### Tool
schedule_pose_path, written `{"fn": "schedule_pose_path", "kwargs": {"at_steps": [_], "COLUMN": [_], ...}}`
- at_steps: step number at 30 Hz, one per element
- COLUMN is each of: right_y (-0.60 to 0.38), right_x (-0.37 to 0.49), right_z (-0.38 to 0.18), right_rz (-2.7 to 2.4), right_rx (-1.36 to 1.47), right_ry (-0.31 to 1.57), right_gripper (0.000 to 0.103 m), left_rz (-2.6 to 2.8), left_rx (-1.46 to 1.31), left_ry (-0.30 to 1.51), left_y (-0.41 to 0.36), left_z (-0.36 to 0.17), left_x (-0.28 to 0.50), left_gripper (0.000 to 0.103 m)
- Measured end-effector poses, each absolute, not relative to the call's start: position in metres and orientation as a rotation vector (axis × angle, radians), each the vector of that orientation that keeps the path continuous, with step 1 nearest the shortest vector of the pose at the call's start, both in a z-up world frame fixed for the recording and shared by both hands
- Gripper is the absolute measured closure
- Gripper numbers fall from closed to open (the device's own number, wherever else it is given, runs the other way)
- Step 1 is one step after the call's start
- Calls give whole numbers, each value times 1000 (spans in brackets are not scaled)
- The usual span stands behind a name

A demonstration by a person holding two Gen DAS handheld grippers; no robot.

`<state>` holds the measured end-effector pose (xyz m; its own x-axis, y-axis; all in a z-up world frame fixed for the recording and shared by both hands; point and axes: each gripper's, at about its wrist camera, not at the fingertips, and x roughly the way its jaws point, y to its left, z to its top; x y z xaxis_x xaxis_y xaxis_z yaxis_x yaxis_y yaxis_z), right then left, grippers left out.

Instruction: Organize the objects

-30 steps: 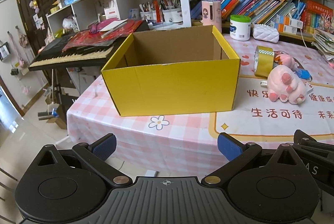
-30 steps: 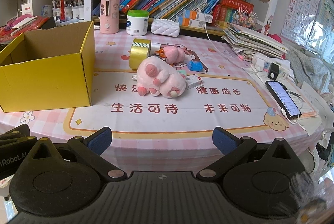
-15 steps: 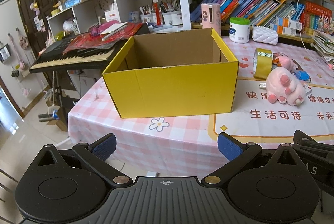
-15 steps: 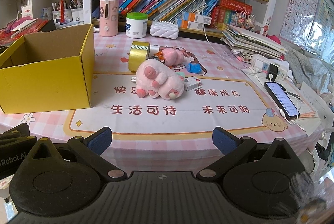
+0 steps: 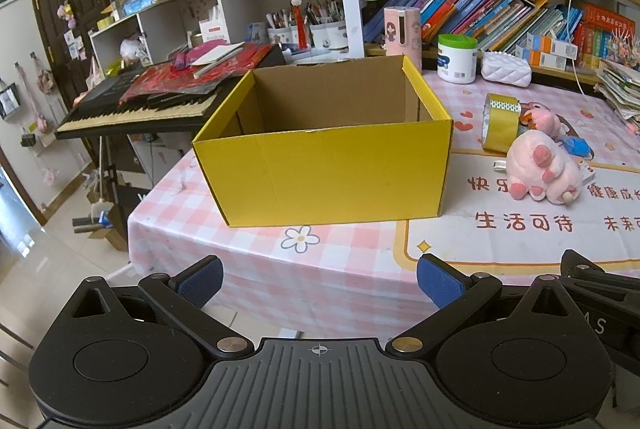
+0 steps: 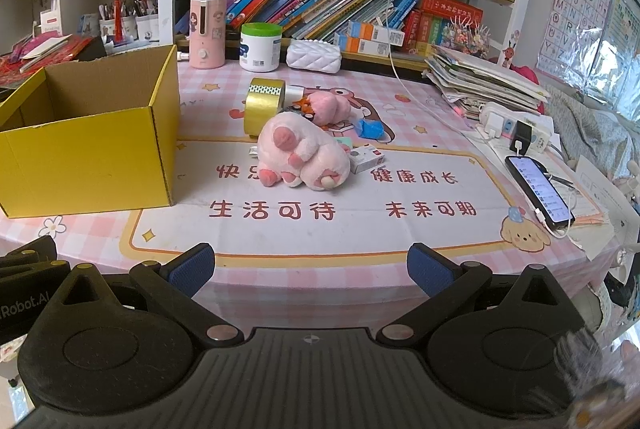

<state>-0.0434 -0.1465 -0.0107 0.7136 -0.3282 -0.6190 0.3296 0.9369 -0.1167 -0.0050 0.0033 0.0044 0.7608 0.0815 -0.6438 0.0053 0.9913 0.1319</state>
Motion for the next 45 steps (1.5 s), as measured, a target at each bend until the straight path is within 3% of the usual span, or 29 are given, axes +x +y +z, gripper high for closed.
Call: {"fn": "schedule_pose_path", "kwargs": {"at_steps": [25, 45], "right_y": [-196, -306], "right_x": [-8, 35], "right_z": [-16, -20], "right_rz": [-353, -301], "right_rx": [30, 77], "right_ry": [738, 724], "right_gripper": [0, 0], "left_rz": [8, -135], "left_rx": [128, 60], "left_ry": [756, 809], "left_y": [-44, -133], "left_z": [3, -10], "left_x": [34, 77], "left_gripper": [0, 0]}}
